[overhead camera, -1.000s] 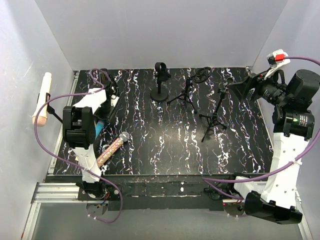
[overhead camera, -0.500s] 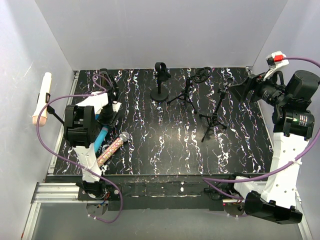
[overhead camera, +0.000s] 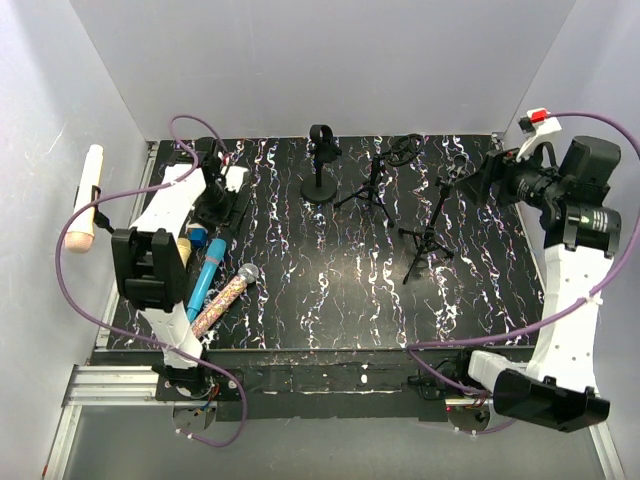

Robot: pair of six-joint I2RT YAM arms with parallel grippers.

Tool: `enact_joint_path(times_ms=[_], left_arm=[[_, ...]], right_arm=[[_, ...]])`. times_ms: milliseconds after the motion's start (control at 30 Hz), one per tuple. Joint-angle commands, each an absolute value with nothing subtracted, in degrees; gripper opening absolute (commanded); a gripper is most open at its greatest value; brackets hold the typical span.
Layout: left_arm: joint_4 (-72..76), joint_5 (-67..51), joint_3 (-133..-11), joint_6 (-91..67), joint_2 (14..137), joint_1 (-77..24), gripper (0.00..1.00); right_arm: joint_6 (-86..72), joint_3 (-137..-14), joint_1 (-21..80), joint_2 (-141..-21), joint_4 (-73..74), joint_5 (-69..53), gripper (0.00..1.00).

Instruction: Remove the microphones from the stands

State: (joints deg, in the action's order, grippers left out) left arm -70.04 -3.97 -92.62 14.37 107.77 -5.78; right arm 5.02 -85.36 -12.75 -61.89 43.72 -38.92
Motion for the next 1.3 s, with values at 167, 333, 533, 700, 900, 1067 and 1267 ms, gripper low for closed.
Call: enact_joint_path(times_ms=[167, 333, 533, 700, 900, 1067, 1267], left_arm=[[-30.6, -24.0, -76.4, 14.5, 77.0, -14.3, 0.78], [-39.8, -25.9, -83.2, 17.9, 81.9, -19.8, 0.82], [-41.4, -26.0, -85.8, 20.1, 82.9, -21.3, 0.81], [-43.0, -27.7, -86.4, 22.2, 81.9, -21.8, 0.81], [-42.3, -28.0, -86.1, 24.6, 80.9, -22.1, 0.81], [-42.3, -28.5, -87.5, 24.3, 79.3, -22.1, 0.81], [-41.6, -39.6, -87.0, 27.0, 75.8, -22.1, 0.83]], right_arm=[[2.8, -90.9, -7.0, -71.0, 44.0, -35.8, 0.89], [-1.2, -89.0, -1.1, -72.2, 41.7, -19.5, 0.89], [-7.7, -81.6, 0.0, -72.3, 35.2, -21.0, 0.76], [-7.9, -77.4, 0.0, -70.1, 32.4, -23.4, 0.51], [2.1, -78.5, 0.0, -67.9, 34.1, -33.6, 0.35], [11.9, -81.1, 1.7, -67.4, 39.1, -49.8, 0.36], [26.1, -88.9, 7.8, -72.9, 49.1, -64.6, 0.35]])
